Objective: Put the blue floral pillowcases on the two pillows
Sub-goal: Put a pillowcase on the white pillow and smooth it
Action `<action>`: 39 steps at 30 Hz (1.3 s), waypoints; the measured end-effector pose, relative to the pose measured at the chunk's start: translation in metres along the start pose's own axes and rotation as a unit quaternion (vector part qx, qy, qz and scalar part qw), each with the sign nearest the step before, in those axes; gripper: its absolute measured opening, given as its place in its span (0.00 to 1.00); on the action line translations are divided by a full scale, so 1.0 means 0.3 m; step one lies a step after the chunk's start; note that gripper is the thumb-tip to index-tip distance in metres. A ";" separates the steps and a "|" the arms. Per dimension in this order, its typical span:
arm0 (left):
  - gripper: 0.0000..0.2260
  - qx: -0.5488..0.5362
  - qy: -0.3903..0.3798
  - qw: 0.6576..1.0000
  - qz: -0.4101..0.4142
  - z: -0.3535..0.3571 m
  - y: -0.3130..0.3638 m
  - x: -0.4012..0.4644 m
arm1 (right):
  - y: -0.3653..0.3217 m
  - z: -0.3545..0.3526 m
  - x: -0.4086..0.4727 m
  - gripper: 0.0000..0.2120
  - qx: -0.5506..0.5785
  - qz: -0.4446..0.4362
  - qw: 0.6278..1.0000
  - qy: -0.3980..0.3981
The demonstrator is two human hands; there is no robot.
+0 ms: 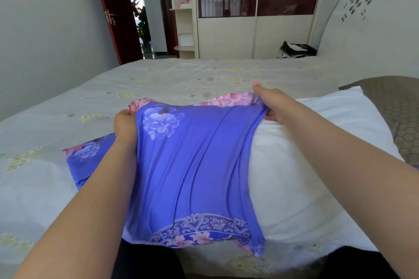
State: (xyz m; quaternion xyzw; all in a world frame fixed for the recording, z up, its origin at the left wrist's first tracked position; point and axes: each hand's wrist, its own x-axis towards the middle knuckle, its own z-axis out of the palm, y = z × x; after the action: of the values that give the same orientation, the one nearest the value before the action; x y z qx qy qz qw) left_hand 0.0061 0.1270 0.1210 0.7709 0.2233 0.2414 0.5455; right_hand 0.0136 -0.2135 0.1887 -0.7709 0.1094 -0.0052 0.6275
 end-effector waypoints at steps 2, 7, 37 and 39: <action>0.13 0.014 0.011 1.000 0.012 0.003 0.000 -0.003 | 0.015 0.045 -0.005 0.13 -0.077 -0.010 0.997 -0.028; 0.17 0.071 0.063 0.995 0.019 -0.016 -0.016 -0.018 | 0.051 -0.079 0.023 0.15 -0.294 -0.185 0.929 0.128; 0.21 0.397 -0.203 0.819 0.361 0.272 0.024 -0.498 | 0.386 0.052 -0.446 0.33 -0.173 -0.176 0.969 0.033; 0.21 0.391 -0.202 0.824 0.357 0.284 0.030 -0.481 | 0.484 0.100 -0.538 0.31 -0.270 -0.180 0.945 -0.030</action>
State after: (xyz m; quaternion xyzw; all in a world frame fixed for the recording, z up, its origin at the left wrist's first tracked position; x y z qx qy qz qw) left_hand -0.0540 -0.0260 0.0865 0.9769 -0.1070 0.1508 0.1068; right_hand -0.1632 -0.1835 0.0625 -0.9182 -0.0527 -0.0648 0.3873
